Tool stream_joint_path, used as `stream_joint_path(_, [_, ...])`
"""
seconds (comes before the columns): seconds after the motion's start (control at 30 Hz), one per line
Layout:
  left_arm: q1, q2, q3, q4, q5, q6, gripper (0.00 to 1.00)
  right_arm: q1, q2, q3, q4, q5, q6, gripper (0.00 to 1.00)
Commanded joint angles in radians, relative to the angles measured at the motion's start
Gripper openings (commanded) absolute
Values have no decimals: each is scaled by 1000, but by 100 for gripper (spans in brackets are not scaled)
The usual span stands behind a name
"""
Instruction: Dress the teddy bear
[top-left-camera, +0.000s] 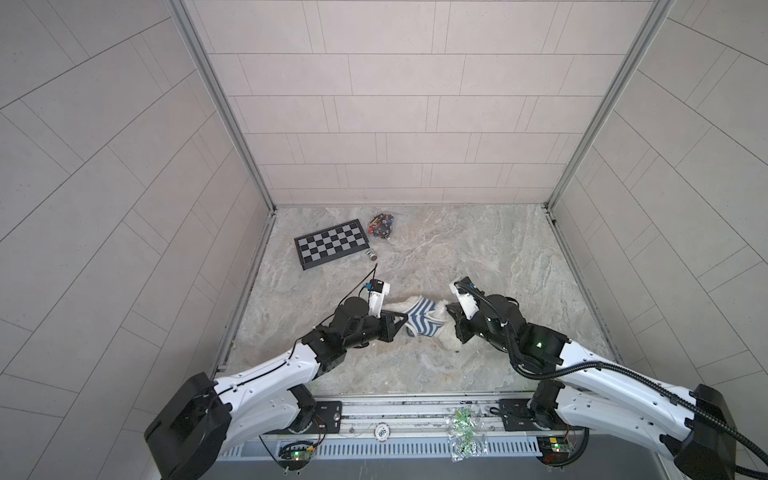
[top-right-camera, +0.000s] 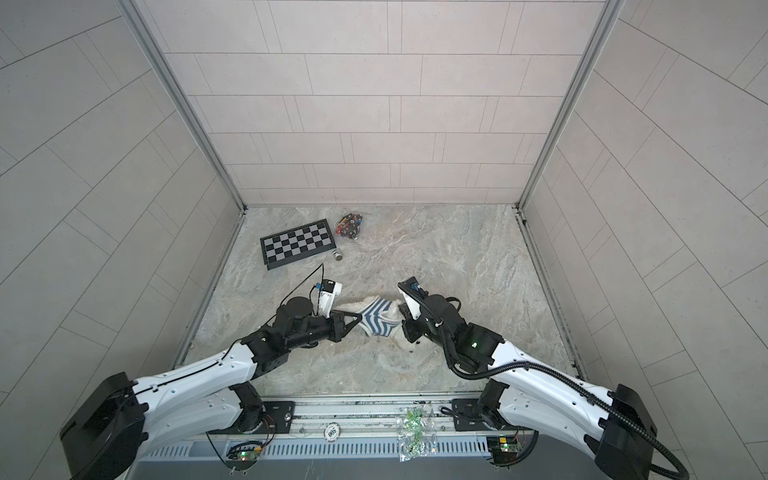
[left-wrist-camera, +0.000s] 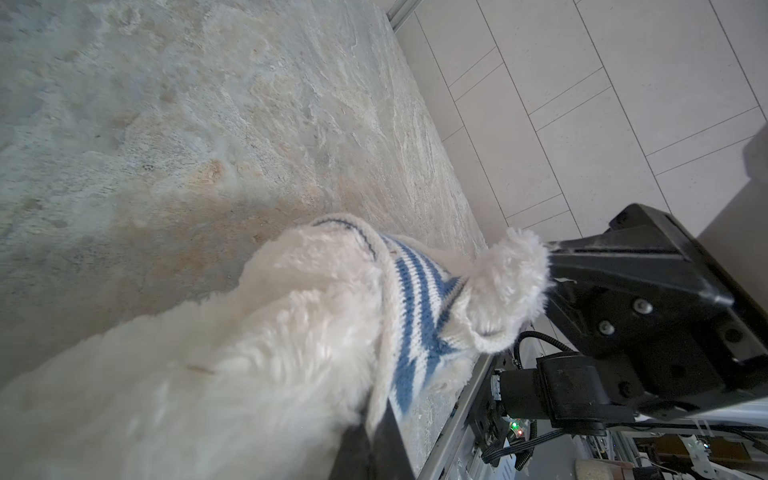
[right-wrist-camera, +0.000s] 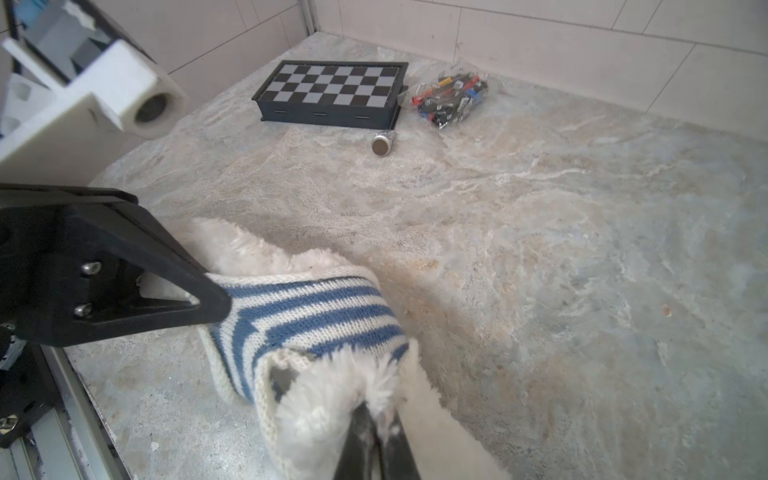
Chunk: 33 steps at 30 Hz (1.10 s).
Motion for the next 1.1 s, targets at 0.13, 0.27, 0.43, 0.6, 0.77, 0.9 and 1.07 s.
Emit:
stream_joint_path(0.13, [10, -31, -15, -140, -69, 55, 0, -46, -36, -31, 58, 63, 101, 2])
stream_joint_path(0.27, [-7, -28, 9, -169, -67, 86, 0, -55, -24, -20, 68, 47, 93, 3])
stream_joint_path(0.43, [-83, 29, 65, -130, -34, 105, 0, -55, 52, 0, 141, -37, 103, 3])
stream_joint_path(0.6, [-122, 102, 121, -104, -18, 112, 0, -55, 70, 11, 178, -97, 101, 3])
stream_joint_path(0.77, [-71, 98, 94, -148, -50, 108, 0, -58, 2, -12, 157, -72, 111, 3])
stream_joint_path(0.9, [-21, 48, 49, -189, -65, 108, 0, -75, -34, -25, 128, -53, 118, 3])
stream_joint_path(1.07, [-88, -18, 76, -291, -86, 147, 0, -86, -32, -10, 94, -47, 133, 2])
